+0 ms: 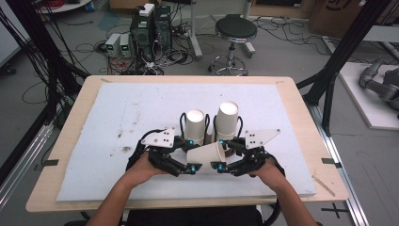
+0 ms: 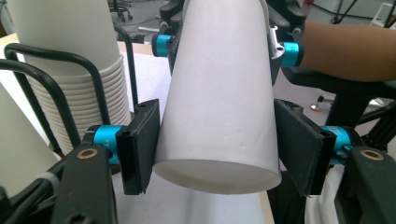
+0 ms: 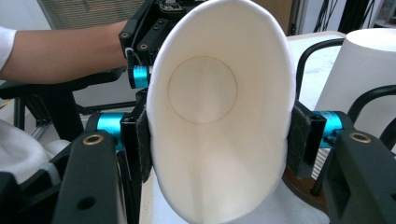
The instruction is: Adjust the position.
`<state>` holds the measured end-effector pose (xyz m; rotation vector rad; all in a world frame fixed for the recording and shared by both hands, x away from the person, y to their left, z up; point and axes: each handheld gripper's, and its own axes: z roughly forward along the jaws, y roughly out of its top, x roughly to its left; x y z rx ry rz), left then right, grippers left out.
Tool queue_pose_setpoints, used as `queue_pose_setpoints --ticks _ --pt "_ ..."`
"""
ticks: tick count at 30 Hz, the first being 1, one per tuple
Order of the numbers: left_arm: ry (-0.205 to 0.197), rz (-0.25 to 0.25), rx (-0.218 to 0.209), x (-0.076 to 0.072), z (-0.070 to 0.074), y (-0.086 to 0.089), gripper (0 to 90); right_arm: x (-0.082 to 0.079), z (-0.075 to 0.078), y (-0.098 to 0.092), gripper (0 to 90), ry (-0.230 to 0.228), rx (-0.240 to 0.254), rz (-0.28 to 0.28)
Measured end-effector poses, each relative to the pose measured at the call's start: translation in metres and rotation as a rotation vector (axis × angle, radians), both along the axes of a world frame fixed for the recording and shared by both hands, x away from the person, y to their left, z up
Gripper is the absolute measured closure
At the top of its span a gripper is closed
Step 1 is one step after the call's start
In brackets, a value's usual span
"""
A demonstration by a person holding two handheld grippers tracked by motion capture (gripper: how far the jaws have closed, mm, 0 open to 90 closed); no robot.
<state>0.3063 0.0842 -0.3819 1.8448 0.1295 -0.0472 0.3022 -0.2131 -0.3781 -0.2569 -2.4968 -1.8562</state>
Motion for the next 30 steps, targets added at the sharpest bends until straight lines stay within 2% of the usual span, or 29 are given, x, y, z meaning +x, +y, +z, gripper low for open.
queue_pose_setpoints --ticks 3,8,10,14,16,17,18,20,25,30 --pt "0.006 -0.012 -0.028 -0.001 0.000 0.001 35.8 0.000 0.001 0.000 32.1 0.018 0.024 -0.001" --pt "0.037 0.010 -0.133 0.001 -0.007 0.003 36.1 -0.001 0.000 0.000 20.8 0.049 0.076 -0.053" --pt "0.049 0.016 -0.170 0.001 -0.008 0.005 36.2 -0.001 0.001 -0.001 20.7 0.054 0.104 -0.067" --pt "0.044 0.008 -0.206 0.000 -0.007 0.006 36.2 0.000 0.002 -0.004 21.0 0.067 0.144 -0.063" --pt "0.037 0.008 -0.201 0.000 -0.007 0.005 36.2 0.001 0.003 -0.004 27.9 0.052 0.155 -0.052" --pt "0.039 0.007 -0.202 0.000 -0.007 0.005 36.4 0.000 0.003 -0.004 29.8 0.054 0.158 -0.041" --pt "0.038 0.005 -0.204 0.000 -0.008 0.004 36.5 0.000 0.003 -0.004 30.4 0.031 0.161 -0.042" --pt "0.031 0.000 -0.187 -0.001 -0.008 0.003 36.7 -0.001 0.004 -0.005 33.2 0.027 0.166 -0.032" --pt "0.022 0.005 -0.141 -0.002 -0.009 0.000 36.7 -0.001 0.004 -0.006 36.8 0.019 0.158 -0.019" --pt "0.038 0.011 -0.121 -0.002 -0.011 -0.001 36.0 0.000 0.004 -0.005 38.5 0.022 0.137 -0.014"
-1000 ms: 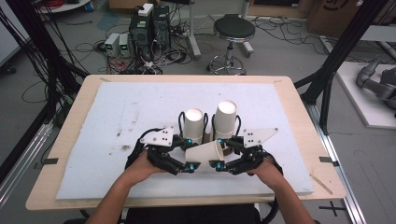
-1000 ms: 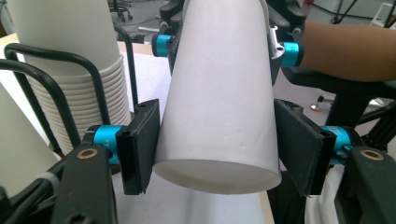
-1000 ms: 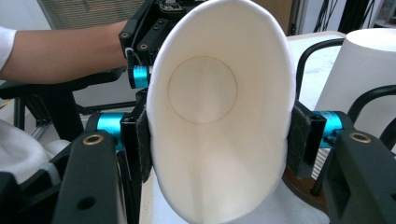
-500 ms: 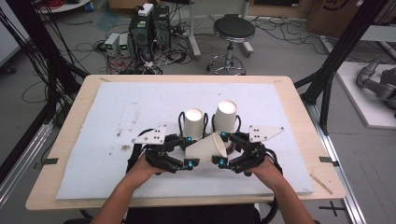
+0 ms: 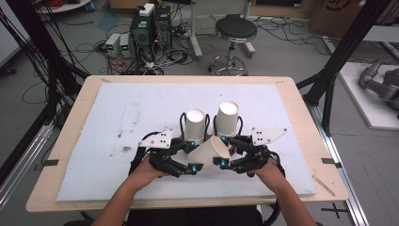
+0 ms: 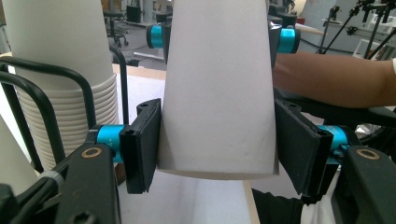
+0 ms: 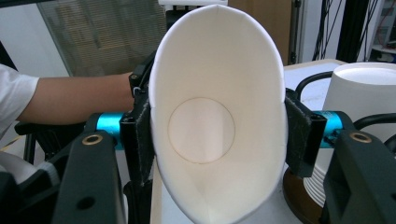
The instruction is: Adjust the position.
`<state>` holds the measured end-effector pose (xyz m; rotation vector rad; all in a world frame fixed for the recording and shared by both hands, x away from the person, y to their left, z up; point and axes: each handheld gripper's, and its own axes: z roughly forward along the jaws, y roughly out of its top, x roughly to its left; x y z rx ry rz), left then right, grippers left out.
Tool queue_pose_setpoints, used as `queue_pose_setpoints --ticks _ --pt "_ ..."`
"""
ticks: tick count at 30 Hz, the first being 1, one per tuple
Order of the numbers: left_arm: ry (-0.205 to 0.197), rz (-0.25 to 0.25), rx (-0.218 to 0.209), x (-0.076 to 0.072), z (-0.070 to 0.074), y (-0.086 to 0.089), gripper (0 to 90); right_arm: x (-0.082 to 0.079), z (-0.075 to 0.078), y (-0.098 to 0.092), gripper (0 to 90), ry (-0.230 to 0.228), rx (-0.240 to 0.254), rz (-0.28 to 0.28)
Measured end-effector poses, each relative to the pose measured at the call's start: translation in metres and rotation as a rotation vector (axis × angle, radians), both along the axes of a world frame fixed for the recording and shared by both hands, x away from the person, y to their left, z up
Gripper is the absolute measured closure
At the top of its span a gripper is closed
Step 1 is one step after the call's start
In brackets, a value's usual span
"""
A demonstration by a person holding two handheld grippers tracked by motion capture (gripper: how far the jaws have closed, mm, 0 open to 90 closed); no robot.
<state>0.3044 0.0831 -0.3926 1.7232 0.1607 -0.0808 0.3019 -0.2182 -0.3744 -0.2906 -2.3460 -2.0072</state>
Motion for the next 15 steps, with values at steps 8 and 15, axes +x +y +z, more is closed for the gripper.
queue_pose_setpoints --ticks 8,15 --pt "0.018 0.059 0.036 0.0016 -0.0010 -0.0004 25.3 0.0002 0.0002 0.0005 38.7 -0.006 -0.028 -0.021" --pt "0.005 0.038 0.062 0.0004 -0.0033 -0.0060 28.0 -0.0005 -0.0003 0.0065 38.5 -0.002 -0.060 -0.015"
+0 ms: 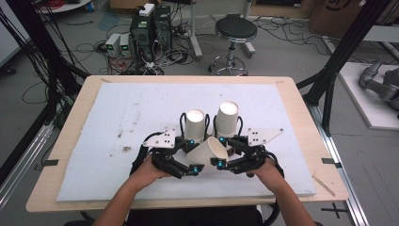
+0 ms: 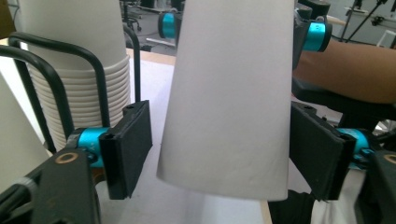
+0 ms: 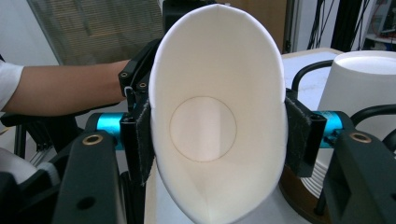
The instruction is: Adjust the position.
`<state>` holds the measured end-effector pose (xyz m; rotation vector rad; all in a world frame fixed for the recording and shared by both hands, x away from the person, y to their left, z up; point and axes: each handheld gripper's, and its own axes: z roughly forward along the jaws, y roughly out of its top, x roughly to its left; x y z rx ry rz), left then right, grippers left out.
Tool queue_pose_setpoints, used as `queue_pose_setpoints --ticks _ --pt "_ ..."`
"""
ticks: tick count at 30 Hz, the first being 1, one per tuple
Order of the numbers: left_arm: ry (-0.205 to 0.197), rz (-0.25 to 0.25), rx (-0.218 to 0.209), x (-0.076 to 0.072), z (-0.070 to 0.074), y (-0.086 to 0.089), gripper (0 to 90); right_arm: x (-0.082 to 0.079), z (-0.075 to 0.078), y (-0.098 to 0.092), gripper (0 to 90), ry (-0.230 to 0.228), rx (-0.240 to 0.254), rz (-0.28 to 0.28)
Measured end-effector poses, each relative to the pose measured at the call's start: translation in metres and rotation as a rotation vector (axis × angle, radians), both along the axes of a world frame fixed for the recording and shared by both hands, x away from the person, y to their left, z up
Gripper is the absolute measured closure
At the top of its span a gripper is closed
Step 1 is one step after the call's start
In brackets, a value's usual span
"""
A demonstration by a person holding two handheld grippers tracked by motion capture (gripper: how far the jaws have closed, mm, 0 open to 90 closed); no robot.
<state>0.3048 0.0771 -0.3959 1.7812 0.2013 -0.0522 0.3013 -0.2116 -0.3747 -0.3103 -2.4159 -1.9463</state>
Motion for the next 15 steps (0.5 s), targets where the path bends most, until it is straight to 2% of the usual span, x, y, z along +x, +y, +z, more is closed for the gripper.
queue_pose_setpoints --ticks 2,8,11,13,15 --pt "-0.011 -0.010 0.008 -0.0005 -0.0002 -0.0001 32.2 0.0001 -0.0005 0.0010 38.5 0.004 -0.004 -0.003" --pt "-0.020 -0.038 0.027 -0.0026 -0.0009 -0.0015 35.7 0.0003 -0.0011 0.0021 36.4 0.014 0.001 0.008" --pt "-0.021 -0.036 0.002 -0.0026 -0.0004 -0.0020 35.8 0.0005 -0.0018 0.0019 29.4 0.043 0.040 -0.005" --pt "-0.018 -0.029 -0.019 -0.0020 0.0003 -0.0001 35.8 -0.0003 -0.0023 0.0021 18.3 0.047 0.078 -0.020" --pt "-0.013 -0.029 -0.058 -0.0016 0.0012 0.0030 35.8 -0.0013 -0.0019 0.0020 18.0 0.043 0.094 -0.035"
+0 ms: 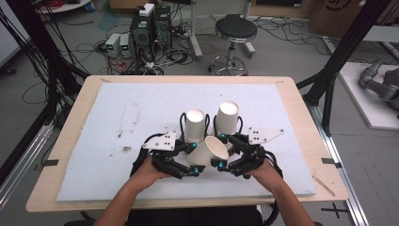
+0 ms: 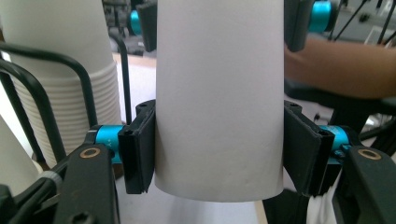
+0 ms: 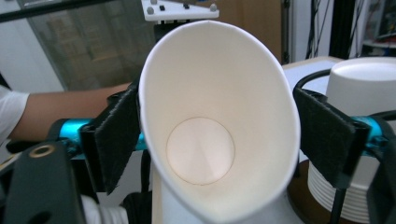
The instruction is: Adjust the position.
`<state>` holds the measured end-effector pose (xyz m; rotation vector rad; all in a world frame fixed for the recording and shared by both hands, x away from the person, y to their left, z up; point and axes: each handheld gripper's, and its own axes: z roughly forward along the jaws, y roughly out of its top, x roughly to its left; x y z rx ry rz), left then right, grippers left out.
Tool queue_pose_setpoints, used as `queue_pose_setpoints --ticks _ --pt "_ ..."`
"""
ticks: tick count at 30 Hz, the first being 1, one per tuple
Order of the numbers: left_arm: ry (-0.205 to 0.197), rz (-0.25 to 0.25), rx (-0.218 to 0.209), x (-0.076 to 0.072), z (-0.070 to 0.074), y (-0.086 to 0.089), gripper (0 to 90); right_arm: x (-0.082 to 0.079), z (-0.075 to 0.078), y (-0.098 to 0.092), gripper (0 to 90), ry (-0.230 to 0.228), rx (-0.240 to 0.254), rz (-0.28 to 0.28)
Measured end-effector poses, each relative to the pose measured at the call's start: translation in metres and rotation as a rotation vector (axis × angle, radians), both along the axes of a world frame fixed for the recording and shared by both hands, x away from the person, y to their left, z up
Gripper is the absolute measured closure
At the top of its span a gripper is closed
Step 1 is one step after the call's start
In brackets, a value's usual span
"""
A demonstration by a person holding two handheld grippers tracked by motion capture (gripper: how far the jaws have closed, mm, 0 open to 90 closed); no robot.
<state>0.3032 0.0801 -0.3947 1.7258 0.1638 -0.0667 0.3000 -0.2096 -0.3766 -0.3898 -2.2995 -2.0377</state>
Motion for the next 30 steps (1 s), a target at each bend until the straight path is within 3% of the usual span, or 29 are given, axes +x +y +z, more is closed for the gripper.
queue_pose_setpoints --ticks 3,11,14,16,19,22,30 --pt "-0.002 0.007 -0.026 0.0003 0.0018 0.0033 35.9 -0.0001 -0.0012 0.0004 18.0 0.003 -0.007 -0.010" --pt "-0.008 0.007 -0.017 -0.0005 -0.0003 0.0003 35.7 -0.0009 -0.0019 0.0033 18.7 -0.021 -0.017 -0.003" --pt "-0.011 0.002 -0.012 -0.0006 -0.0013 -0.0007 35.8 -0.0006 -0.0012 0.0024 31.4 -0.048 -0.021 0.008" --pt "-0.013 0.006 -0.013 -0.0009 -0.0011 -0.0009 35.9 -0.0012 -0.0008 0.0023 33.4 -0.052 -0.020 0.013" --pt "-0.016 0.016 0.006 -0.0011 -0.0010 -0.0019 35.4 -0.0005 -0.0005 0.0018 35.1 -0.064 -0.029 0.018" --pt "-0.009 0.048 0.053 -0.0007 0.0001 -0.0032 29.6 -0.0015 -0.0005 0.0028 36.1 -0.070 -0.059 0.021" --pt "-0.028 0.073 0.095 -0.0018 0.0016 -0.0016 26.8 -0.0008 0.0044 0.0020 36.5 -0.079 -0.115 -0.004"
